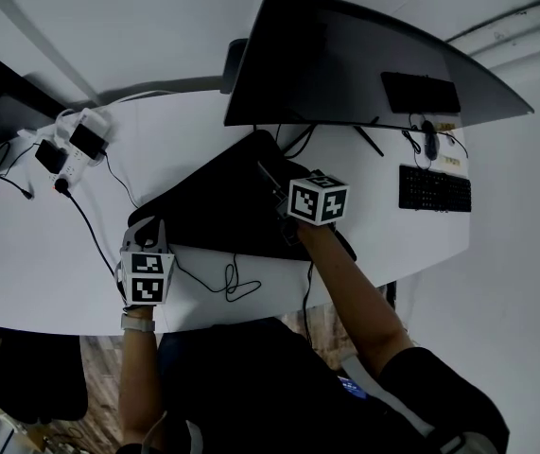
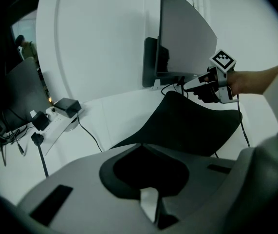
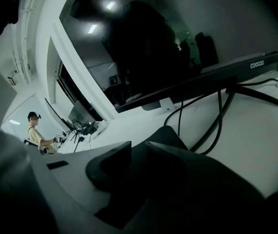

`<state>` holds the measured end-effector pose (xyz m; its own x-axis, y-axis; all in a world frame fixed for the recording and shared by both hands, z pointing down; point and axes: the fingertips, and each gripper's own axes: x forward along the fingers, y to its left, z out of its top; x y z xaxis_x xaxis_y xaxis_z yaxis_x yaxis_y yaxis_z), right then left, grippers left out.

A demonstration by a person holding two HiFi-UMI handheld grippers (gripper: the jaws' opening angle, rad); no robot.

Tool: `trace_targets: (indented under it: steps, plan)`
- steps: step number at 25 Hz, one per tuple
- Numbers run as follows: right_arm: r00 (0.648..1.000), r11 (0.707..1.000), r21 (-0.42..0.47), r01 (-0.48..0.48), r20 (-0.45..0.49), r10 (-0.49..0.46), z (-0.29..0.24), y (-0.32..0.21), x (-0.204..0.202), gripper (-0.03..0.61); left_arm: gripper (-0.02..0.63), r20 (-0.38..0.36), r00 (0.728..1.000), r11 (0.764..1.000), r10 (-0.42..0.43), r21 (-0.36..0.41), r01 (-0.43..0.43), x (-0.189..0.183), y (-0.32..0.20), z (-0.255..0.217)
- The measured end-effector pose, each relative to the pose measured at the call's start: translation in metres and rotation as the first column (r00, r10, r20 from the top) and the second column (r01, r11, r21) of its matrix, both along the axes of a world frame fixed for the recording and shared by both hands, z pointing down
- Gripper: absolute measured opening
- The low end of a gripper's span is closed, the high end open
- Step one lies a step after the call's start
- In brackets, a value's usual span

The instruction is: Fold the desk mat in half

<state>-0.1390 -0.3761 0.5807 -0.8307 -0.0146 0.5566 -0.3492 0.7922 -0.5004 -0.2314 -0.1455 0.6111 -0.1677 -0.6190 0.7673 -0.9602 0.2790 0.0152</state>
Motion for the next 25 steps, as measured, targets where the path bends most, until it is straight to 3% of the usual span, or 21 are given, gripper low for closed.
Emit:
trace_targets:
  steps: [15,25]
  plan:
    - [0.995,0.995,0.03,-0.095,0.029,0.094,-0.048,0.042,0.054,0.086,0.006,-0.014,0.998,0.993,0.067,0.095,-0.066,0.003,0.002,-0.034]
    - [0.987,0.985,0.085,-0.147,0.072,0.141,-0.097,0.081,0.086,0.078,0.006,-0.045,0.983,0.958,0.18,0.234,-0.165,0.019,-0.012,-0.076]
